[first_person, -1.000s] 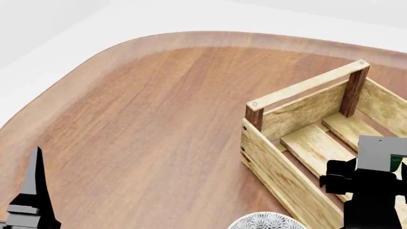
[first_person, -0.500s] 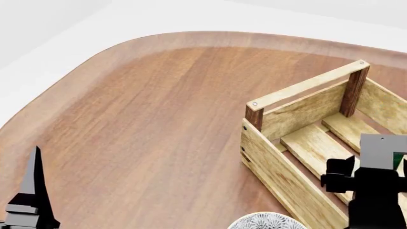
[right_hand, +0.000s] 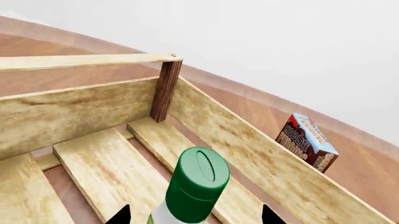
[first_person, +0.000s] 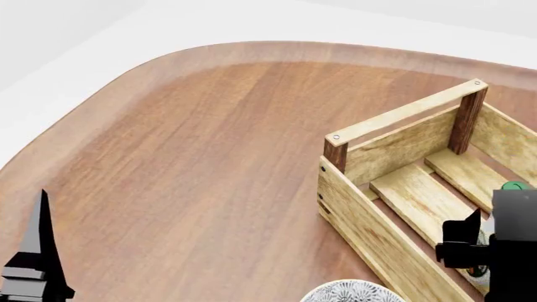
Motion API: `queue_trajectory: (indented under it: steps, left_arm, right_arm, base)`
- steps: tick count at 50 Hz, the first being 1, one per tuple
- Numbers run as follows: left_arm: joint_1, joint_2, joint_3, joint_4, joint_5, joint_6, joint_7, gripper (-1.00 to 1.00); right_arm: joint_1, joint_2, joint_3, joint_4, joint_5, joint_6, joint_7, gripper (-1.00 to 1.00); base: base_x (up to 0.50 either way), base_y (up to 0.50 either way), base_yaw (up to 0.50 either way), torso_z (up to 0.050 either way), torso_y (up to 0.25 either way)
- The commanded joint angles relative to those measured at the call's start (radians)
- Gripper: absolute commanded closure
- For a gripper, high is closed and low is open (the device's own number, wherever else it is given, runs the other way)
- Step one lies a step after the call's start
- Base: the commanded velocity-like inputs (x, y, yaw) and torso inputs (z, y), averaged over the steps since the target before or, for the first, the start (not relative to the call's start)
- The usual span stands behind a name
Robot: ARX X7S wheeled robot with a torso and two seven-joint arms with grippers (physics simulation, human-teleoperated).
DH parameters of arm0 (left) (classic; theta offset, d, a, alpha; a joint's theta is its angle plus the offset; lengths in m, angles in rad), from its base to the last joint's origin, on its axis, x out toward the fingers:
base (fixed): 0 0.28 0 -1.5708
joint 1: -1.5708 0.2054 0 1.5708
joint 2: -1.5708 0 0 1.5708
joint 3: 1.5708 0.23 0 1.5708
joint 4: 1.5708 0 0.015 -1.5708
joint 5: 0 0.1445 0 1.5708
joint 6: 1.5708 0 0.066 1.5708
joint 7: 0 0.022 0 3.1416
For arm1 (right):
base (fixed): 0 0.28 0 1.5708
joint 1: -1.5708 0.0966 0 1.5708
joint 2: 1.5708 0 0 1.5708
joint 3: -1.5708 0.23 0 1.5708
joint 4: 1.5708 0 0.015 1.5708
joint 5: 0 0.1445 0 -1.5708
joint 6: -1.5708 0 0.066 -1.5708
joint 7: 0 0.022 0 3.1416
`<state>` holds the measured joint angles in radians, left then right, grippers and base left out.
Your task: Pick up the salad dressing and put it in the tray.
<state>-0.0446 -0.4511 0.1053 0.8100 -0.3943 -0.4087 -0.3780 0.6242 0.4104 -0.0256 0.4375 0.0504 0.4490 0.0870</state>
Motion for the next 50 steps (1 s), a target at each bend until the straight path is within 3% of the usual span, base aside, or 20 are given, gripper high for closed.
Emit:
queue_trajectory:
  steps: [1, 11, 14, 21, 36, 40, 50]
  left_arm:
    - [0.004, -0.006, -0.008, 0.014, -0.004, 0.001, -0.008, -1.00]
    - [0.024, -0.011, -0.009, 0.020, 0.041, 0.046, -0.017, -1.00]
    - [0.041, -0.001, -0.022, 0.007, 0.070, 0.101, -0.026, -1.00]
    - [0.062, 0.021, -0.093, 0.019, 0.013, 0.175, -0.031, -1.00]
    - [0.130, 0.068, -0.168, 0.024, 0.029, 0.373, -0.030, -1.00]
    - [0.152, 0.094, -0.191, 0.021, 0.058, 0.460, -0.029, -1.00]
    - [0.169, 0.113, -0.204, 0.020, 0.085, 0.532, -0.031, -1.00]
  right_arm:
    - [-0.193, 0.045, 0.058, -0.395, 0.031, 0.148, 0.007, -1.00]
    - [-0.381, 0.055, 0.134, -0.740, 0.043, 0.144, 0.045, -1.00]
    - [-0.527, 0.032, 0.200, -0.944, 0.038, 0.060, 0.085, -1.00]
    - [-0.647, -0.009, 0.302, -1.172, 0.066, -0.012, 0.119, -1.00]
    - [-0.846, -0.101, 0.386, -1.358, 0.004, -0.306, 0.184, -1.00]
    - [-0.910, -0.154, 0.427, -1.397, -0.013, -0.475, 0.215, -1.00]
    - [-0.949, -0.182, 0.463, -1.403, -0.003, -0.605, 0.239, -1.00]
  base:
    - [0.00, 0.00, 0.00, 0.000, 0.000]
    - [0.00, 0.00, 0.00, 0.000, 0.000]
    - [0.00, 0.00, 0.00, 0.000, 0.000]
    - [0.00, 0.00, 0.00, 0.000, 0.000]
    - [0.00, 0.00, 0.00, 0.000, 0.000]
    - [0.00, 0.00, 0.00, 0.000, 0.000]
    - [0.00, 0.00, 0.00, 0.000, 0.000]
